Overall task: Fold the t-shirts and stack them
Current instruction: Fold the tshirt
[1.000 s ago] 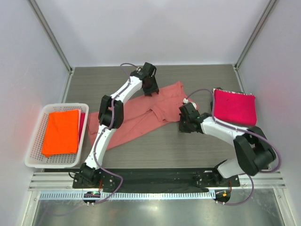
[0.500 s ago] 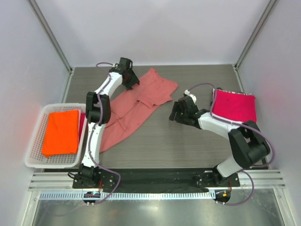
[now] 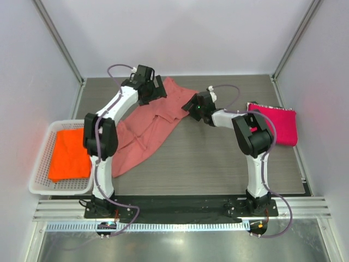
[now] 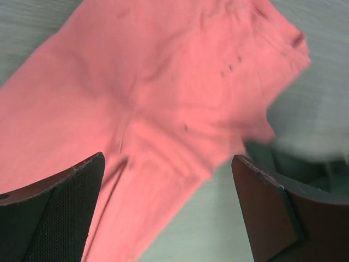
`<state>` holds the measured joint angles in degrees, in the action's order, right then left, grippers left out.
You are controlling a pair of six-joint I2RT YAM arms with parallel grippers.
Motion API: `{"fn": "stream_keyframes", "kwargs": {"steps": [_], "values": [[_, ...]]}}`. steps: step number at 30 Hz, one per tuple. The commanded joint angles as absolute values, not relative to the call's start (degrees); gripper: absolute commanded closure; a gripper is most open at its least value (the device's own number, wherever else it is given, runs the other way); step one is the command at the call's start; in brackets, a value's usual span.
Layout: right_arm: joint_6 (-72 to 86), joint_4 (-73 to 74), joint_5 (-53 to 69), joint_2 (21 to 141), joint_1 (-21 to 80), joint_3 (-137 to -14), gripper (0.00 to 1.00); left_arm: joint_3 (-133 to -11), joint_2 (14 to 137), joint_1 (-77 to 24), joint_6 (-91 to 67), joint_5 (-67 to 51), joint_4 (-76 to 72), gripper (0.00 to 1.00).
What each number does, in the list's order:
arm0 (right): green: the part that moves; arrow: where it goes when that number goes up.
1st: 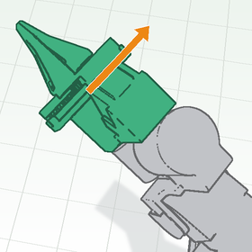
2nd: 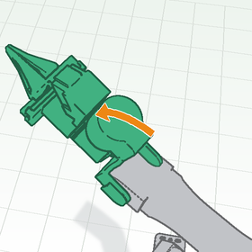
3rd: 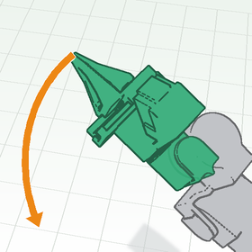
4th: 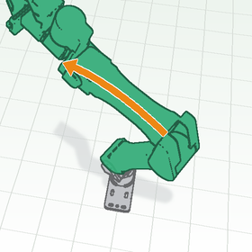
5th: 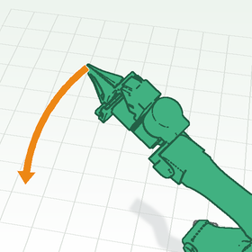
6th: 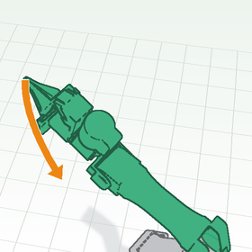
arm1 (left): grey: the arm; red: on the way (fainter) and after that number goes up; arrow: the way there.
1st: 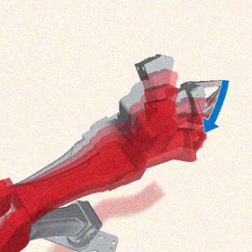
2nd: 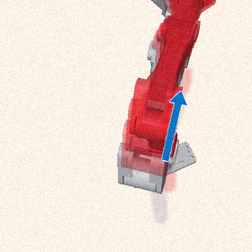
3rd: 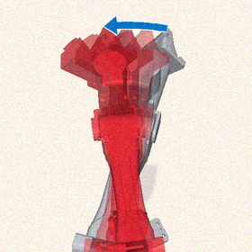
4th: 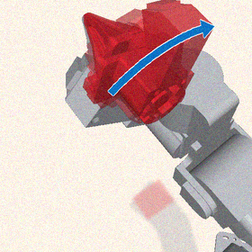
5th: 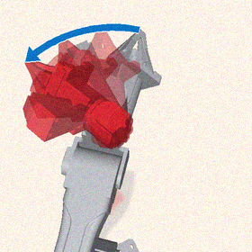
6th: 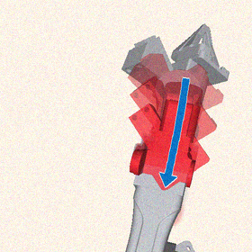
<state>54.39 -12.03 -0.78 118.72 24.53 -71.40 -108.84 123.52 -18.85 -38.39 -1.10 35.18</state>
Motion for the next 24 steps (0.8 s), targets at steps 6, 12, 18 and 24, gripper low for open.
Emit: {"fn": "stream_keyframes", "kwargs": {"steps": [6,12,18,24], "values": [[58.8,-5.19,-0.97,131.57,23.3,-88.76,0.7,-86.95,95.49,-25.31,-34.44,10.72,38.06,0.01],[57.22,-2.55,1.67,134.82,17.5,-95.62,0.99,-72.79,87.02,-33.56,-35.59,17.57,39.54,0.03],[51.34,5.08,10.78,143.6,8.88,-110.63,0.95,-65.66,85.6,-45.49,-36.91,23.46,44.29,0.06],[48.52,5.98,14.41,146.08,7.21,-114.96,0.88,-68.63,92.01,-57.29,-39.11,32.06,52.72,0.14]]}}
